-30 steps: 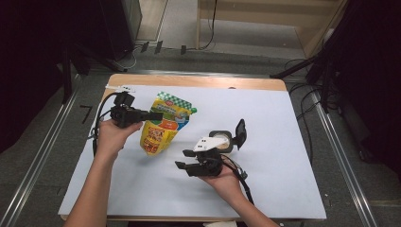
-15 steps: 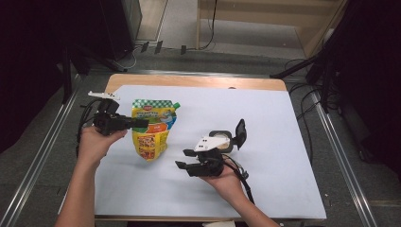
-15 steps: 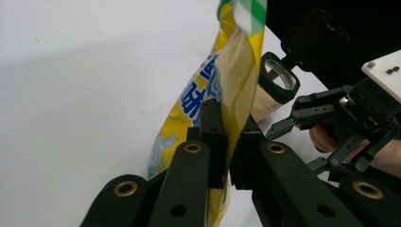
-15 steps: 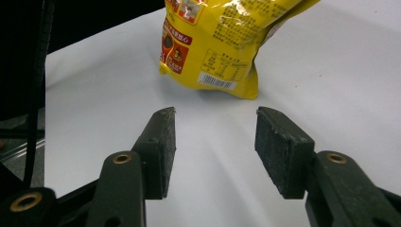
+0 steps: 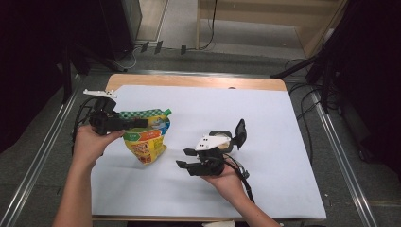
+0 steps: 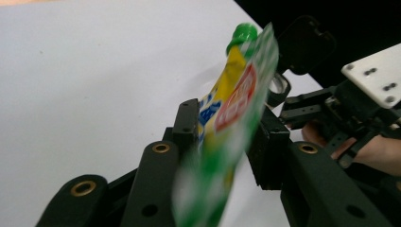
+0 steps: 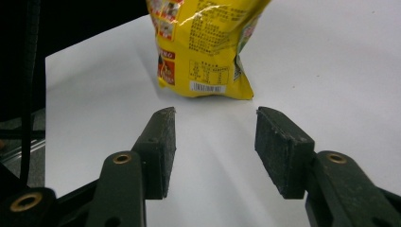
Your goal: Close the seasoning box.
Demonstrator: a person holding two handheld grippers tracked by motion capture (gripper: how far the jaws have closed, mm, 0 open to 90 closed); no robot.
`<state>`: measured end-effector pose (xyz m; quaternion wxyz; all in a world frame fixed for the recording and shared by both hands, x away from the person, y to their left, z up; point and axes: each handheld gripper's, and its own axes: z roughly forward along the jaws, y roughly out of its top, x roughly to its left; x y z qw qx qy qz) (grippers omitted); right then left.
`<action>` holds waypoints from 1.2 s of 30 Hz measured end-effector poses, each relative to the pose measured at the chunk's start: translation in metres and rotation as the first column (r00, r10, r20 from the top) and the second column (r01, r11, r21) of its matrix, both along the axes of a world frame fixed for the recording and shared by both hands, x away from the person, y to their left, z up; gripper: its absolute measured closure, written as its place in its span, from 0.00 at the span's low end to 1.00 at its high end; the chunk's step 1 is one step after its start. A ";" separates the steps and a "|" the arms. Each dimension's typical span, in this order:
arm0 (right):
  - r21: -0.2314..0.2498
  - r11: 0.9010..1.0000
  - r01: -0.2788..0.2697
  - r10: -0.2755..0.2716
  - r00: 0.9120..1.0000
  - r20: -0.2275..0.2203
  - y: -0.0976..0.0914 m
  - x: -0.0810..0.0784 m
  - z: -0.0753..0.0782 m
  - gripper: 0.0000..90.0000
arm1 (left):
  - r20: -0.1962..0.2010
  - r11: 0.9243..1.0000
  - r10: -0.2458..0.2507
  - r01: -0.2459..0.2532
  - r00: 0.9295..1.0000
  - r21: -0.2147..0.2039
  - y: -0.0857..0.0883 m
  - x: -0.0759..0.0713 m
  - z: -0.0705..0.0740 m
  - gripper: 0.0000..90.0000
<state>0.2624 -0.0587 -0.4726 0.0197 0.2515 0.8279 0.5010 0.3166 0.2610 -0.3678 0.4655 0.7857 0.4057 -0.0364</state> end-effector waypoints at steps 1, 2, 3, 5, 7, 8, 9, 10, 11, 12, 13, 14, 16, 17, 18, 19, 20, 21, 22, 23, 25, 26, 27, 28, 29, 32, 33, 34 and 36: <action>0.000 1.000 0.000 0.000 1.000 0.001 0.000 0.000 0.000 0.55 | 0.006 1.000 0.000 0.000 1.000 0.000 0.000 -0.001 0.001 0.74; 0.000 1.000 0.000 0.000 1.000 0.000 0.000 0.000 0.001 0.55 | 0.008 1.000 -0.002 0.002 1.000 -0.002 0.000 -0.001 0.002 0.74; 0.000 1.000 0.001 -0.001 1.000 -0.001 0.000 0.000 0.001 0.55 | 0.005 1.000 -0.002 0.002 1.000 -0.004 0.000 -0.002 0.004 0.73; -0.002 1.000 0.000 0.000 1.000 -0.001 -0.001 0.000 0.002 0.55 | 0.009 1.000 -0.003 0.003 1.000 -0.007 0.000 -0.003 0.007 0.72; -0.004 1.000 -0.002 0.002 1.000 -0.003 -0.001 0.001 0.003 0.55 | 0.010 1.000 -0.007 0.007 1.000 -0.007 -0.001 -0.004 0.010 0.71; -0.003 1.000 -0.004 0.004 1.000 0.001 -0.002 0.001 0.004 0.55 | 0.011 1.000 -0.007 0.007 1.000 -0.008 -0.002 -0.004 0.011 0.71; -0.004 1.000 -0.003 0.003 1.000 -0.001 -0.002 0.001 0.004 0.55 | 0.011 1.000 -0.009 0.009 1.000 -0.013 -0.002 -0.005 0.012 0.71; -0.005 1.000 -0.003 0.003 1.000 -0.003 -0.002 0.002 0.005 0.55 | 0.013 1.000 -0.010 0.010 1.000 -0.017 -0.002 -0.006 0.014 0.70; -0.006 1.000 -0.001 0.001 1.000 0.001 -0.003 0.002 0.005 0.55 | 0.010 1.000 -0.010 0.010 1.000 -0.019 -0.003 -0.007 0.015 0.69; -0.005 1.000 -0.001 0.001 1.000 -0.001 -0.003 0.002 0.006 0.56 | 0.008 1.000 -0.014 0.014 1.000 -0.023 -0.003 -0.008 0.018 0.67; -0.006 1.000 0.000 0.000 1.000 0.000 -0.004 0.002 0.007 0.56 | 0.013 1.000 -0.014 0.014 1.000 -0.028 -0.003 -0.009 0.020 0.67; -0.006 1.000 0.000 0.000 1.000 -0.001 -0.004 0.002 0.007 0.56 | 0.019 0.999 -0.014 0.015 1.000 -0.032 -0.003 -0.010 0.023 0.66; -0.008 1.000 0.001 -0.001 1.000 -0.006 -0.005 0.002 0.009 0.56 | 0.027 1.000 -0.008 0.008 1.000 -0.027 -0.004 -0.013 0.028 0.66; -0.010 1.000 0.002 -0.002 1.000 0.003 -0.005 0.003 0.009 0.56 | 0.032 1.000 -0.001 0.002 1.000 -0.028 -0.004 -0.014 0.030 0.67; -0.013 1.000 0.001 -0.001 1.000 0.005 -0.005 0.003 0.010 0.56 | 0.035 1.000 0.001 -0.001 0.999 -0.025 -0.003 -0.015 0.032 0.67; -0.012 1.000 -0.001 0.001 1.000 0.003 -0.005 0.003 0.010 0.56 | 0.035 1.000 0.005 -0.004 0.999 -0.024 -0.003 -0.015 0.032 0.67; -0.014 1.000 -0.002 0.002 1.000 -0.002 -0.005 0.003 0.010 0.56 | 0.037 1.000 0.010 -0.009 0.999 -0.024 -0.001 -0.016 0.033 0.67; -0.015 1.000 -0.002 0.002 1.000 -0.005 -0.006 0.003 0.010 0.56 | 0.039 1.000 0.012 -0.011 0.999 -0.026 0.000 -0.016 0.034 0.67; -0.015 1.000 -0.003 0.003 1.000 -0.007 -0.006 0.003 0.010 0.56 | 0.040 0.999 0.022 -0.021 0.999 -0.030 0.001 -0.016 0.034 0.67; -0.015 1.000 -0.004 0.004 1.000 -0.012 -0.006 0.003 0.011 0.57 | 0.044 0.999 0.029 -0.028 0.999 -0.026 0.003 -0.016 0.034 0.66; -0.013 1.000 0.003 -0.003 1.000 -0.013 -0.008 0.004 0.013 0.57 | 0.044 0.998 0.058 -0.057 0.997 -0.028 0.007 -0.015 0.034 0.65; -0.015 1.000 0.006 -0.007 1.000 -0.016 -0.009 0.005 0.014 0.57 | 0.039 0.997 0.069 -0.068 0.997 -0.020 0.009 -0.015 0.033 0.64; -0.024 0.999 0.023 -0.023 0.999 -0.021 -0.011 0.005 0.016 0.57 | 0.040 0.997 0.073 -0.073 0.996 -0.015 0.011 -0.015 0.032 0.63; -0.029 0.999 0.030 -0.031 0.999 -0.025 -0.013 0.006 0.018 0.57 | 0.045 0.997 0.081 -0.081 0.996 -0.010 0.013 -0.014 0.031 0.61; -0.026 0.999 0.033 -0.033 0.999 -0.028 -0.015 0.006 0.019 0.58 | 0.049 0.996 0.085 -0.084 0.995 -0.009 0.015 -0.014 0.030 0.60; -0.031 0.999 0.040 -0.040 0.999 -0.029 -0.021 0.008 0.025 0.58 | 0.044 0.994 0.113 -0.112 0.993 -0.013 0.020 -0.012 0.026 0.57; -0.031 0.999 0.041 -0.042 0.999 -0.027 -0.022 0.008 0.027 0.59 | 0.040 0.993 0.121 -0.120 0.992 -0.014 0.021 -0.011 0.024 0.55; -0.032 0.999 0.044 -0.045 0.999 -0.024 -0.024 0.008 0.029 0.59 | 0.040 0.992 0.123 -0.123 0.992 -0.012 0.022 -0.010 0.022 0.54; -0.030 0.998 0.046 -0.047 0.999 -0.020 -0.028 0.009 0.034 0.59 | 0.040 0.991 0.134 -0.133 0.990 -0.010 0.023 -0.009 0.018 0.53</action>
